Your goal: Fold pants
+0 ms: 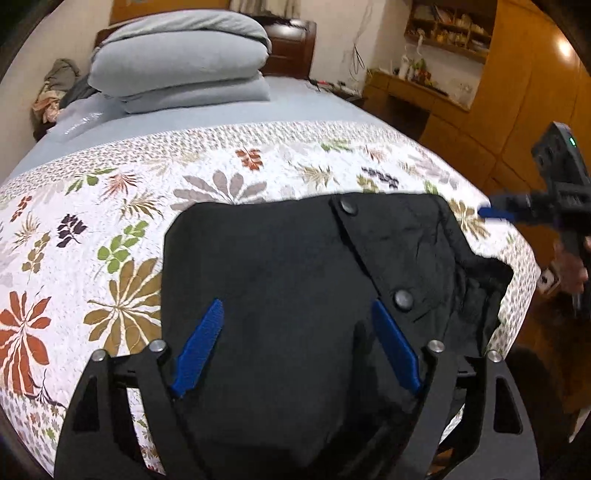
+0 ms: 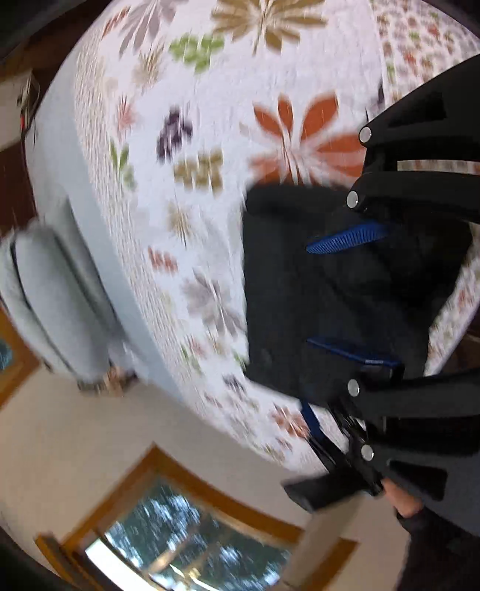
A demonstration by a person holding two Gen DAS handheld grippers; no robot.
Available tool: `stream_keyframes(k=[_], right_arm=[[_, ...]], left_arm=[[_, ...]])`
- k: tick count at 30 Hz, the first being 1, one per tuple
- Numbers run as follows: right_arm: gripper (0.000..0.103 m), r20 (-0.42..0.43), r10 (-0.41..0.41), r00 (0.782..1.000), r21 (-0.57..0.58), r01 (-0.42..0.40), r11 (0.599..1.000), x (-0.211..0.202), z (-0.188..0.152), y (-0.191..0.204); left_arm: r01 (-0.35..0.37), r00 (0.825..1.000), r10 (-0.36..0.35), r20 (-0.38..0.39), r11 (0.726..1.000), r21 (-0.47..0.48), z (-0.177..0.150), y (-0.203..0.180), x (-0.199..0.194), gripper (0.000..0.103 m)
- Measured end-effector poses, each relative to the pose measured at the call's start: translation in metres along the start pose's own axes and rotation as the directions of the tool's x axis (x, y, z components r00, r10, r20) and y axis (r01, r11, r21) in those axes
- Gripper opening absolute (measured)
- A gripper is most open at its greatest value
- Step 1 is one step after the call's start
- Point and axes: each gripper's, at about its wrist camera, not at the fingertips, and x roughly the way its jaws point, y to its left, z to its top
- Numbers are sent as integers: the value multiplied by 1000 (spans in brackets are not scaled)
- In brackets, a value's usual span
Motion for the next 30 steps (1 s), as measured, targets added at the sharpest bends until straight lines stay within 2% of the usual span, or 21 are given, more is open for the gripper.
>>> stream_keyframes(k=[2,5,8,9,14,17,20,23,26,30], right_arm=[[38,-50,-6,999,-29,4,1000,15,-10,10],[37,-81,-80,993,-44,77,996,25,-29,7],[22,-64,-89,994,14,90,996,18,-44,-10],[20,-58,-86,995,35,89,995,17,-49,-16],[20,-54,-109,993,32,111,993,24,-60,-27],[24,-53,-108,993,6,108,994,18,-55,-18],[50,-7,-99,995,9,99,995,-3,-52,-10],[51,64,-120,991,-38,123,992,-24,-48,3],[49,34,-130,991,-72,132,989,-18,-51,11],[48,-28,-219,975,-100,215,972,3,-66,6]], left_arm=[[-8,1000,8,-5,1000,2,-2,0,2,86],[-27,999,27,-33,1000,0,-7,3,10,86],[-32,999,32,-29,999,16,-9,3,13,86],[-34,999,35,-32,999,17,-10,3,14,86],[-38,998,39,-46,999,15,-12,4,23,87],[-58,997,59,-53,998,12,-10,6,19,87],[-76,997,76,-29,997,-20,-6,18,-4,87],[-118,993,118,-10,992,-49,-4,28,-26,90],[-155,988,155,-7,987,-47,-6,25,-30,90],[-176,984,177,18,984,-33,-6,13,-33,91]])
